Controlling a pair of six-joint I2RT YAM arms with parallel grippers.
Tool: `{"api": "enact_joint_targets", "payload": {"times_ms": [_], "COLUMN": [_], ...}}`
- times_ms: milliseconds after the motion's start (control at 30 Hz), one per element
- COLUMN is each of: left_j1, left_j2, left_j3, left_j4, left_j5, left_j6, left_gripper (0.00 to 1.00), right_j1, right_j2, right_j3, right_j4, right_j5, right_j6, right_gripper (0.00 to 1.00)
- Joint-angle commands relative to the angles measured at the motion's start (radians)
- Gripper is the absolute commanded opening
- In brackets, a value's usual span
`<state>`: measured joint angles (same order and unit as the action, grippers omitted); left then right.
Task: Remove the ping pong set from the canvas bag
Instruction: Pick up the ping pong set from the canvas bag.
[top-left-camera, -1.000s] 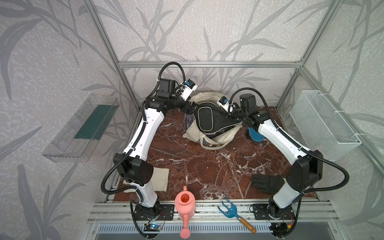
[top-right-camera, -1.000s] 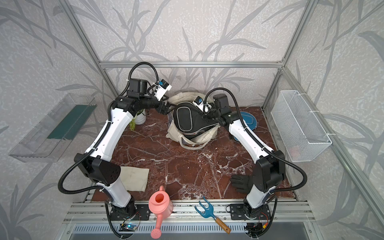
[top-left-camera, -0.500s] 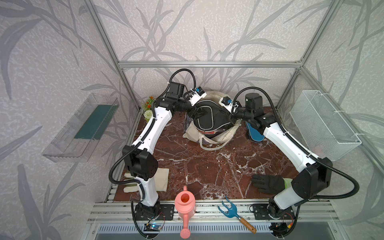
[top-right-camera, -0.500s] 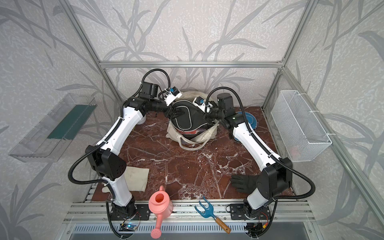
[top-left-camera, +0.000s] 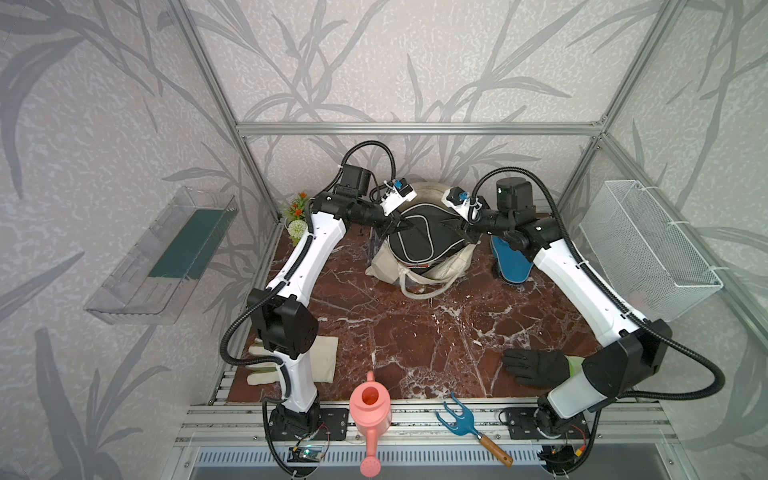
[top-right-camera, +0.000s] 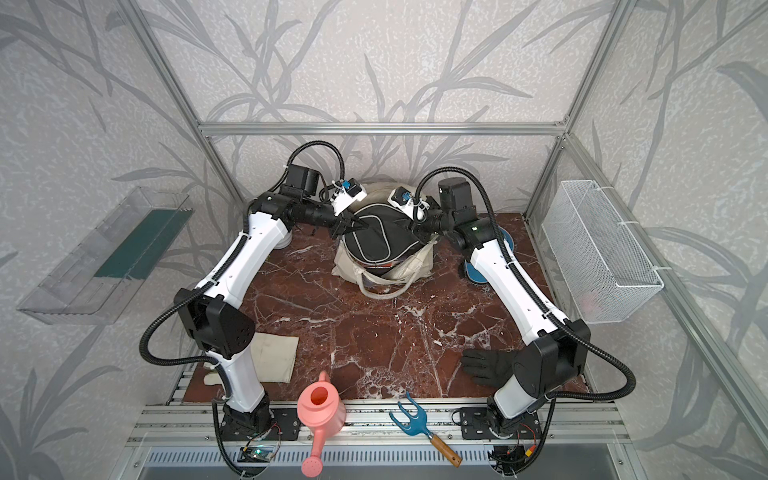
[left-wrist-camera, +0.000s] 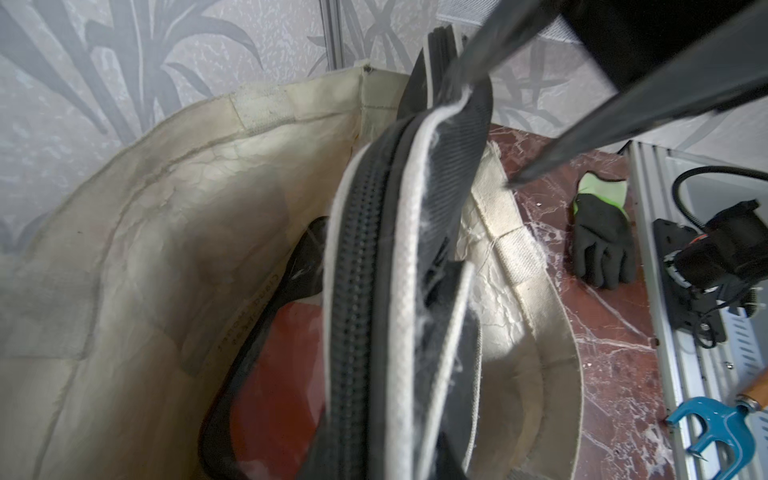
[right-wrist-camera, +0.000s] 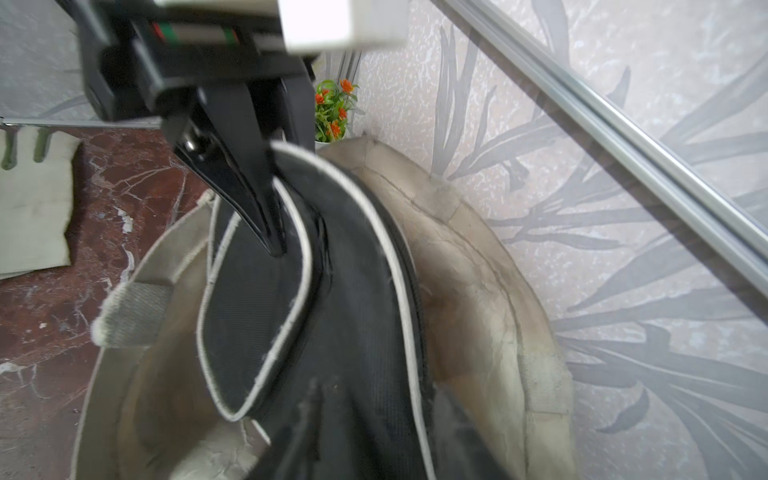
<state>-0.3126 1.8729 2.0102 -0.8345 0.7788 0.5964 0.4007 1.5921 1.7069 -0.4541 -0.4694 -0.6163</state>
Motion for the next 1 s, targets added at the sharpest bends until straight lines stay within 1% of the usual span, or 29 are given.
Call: {"api": "enact_joint_targets", "payload": {"times_ms": [0, 167, 300, 400, 600, 700, 767, 800, 833, 900, 933, 967], "left_j1": [-0.008, -0.015, -0.027, -0.031, -0.029, -0.029, -0.028, -0.028, -0.028, -0.026, -0.025, -0.024], "left_j2": [-0.066, -0.074, -0.093, -0.1, -0.101, -0.098, -0.096, -0.095, -0.093, -0.094, -0.094, -0.095], "left_j3": [-0.035, -0.033, -0.072, -0.085, -0.08, -0.062, -0.047, -0.042, -0.033, -0.024, -0.019, -0.016], "left_j4": [0.061, 0.014, 0.042, 0.051, 0.082, 0.085, 0.081, 0.078, 0.075, 0.069, 0.068, 0.071], "left_j5": [-0.046, -0.05, -0.063, -0.05, -0.031, -0.025, -0.019, -0.018, -0.018, -0.016, -0.019, -0.023], "left_j6": [0.067, 0.151, 0.206, 0.244, 0.25, 0.249, 0.25, 0.25, 0.25, 0.247, 0.241, 0.234], "left_gripper": [0.0, 0.0, 0.0, 0.0, 0.0, 0.0, 0.0, 0.0, 0.0, 0.0, 0.0, 0.0], "right_j1": [0.0, -0.002, -0.002, 0.0, 0.002, 0.003, 0.003, 0.002, 0.003, 0.003, 0.003, 0.003], "right_j2": [-0.026, 0.043, 0.191, 0.298, 0.494, 0.571, 0.607, 0.613, 0.619, 0.622, 0.622, 0.618], "right_j3": [0.11, 0.252, 0.435, 0.576, 0.787, 0.855, 0.875, 0.876, 0.877, 0.885, 0.891, 0.899], "right_j4": [-0.169, -0.328, -0.535, -0.682, -0.876, -0.942, -0.954, -0.952, -0.947, -0.94, -0.935, -0.925], "right_j5": [-0.04, -0.058, -0.102, -0.126, -0.145, -0.145, -0.134, -0.13, -0.125, -0.109, -0.092, -0.072], "right_j6": [-0.031, -0.083, -0.133, -0.16, -0.195, -0.205, -0.198, -0.194, -0.189, -0.18, -0.176, -0.163], "right_gripper": [1.0, 0.99, 0.99, 0.99, 1.0, 0.95, 0.87, 0.79, 0.63, 0.36, 0.04, 0.0]}}
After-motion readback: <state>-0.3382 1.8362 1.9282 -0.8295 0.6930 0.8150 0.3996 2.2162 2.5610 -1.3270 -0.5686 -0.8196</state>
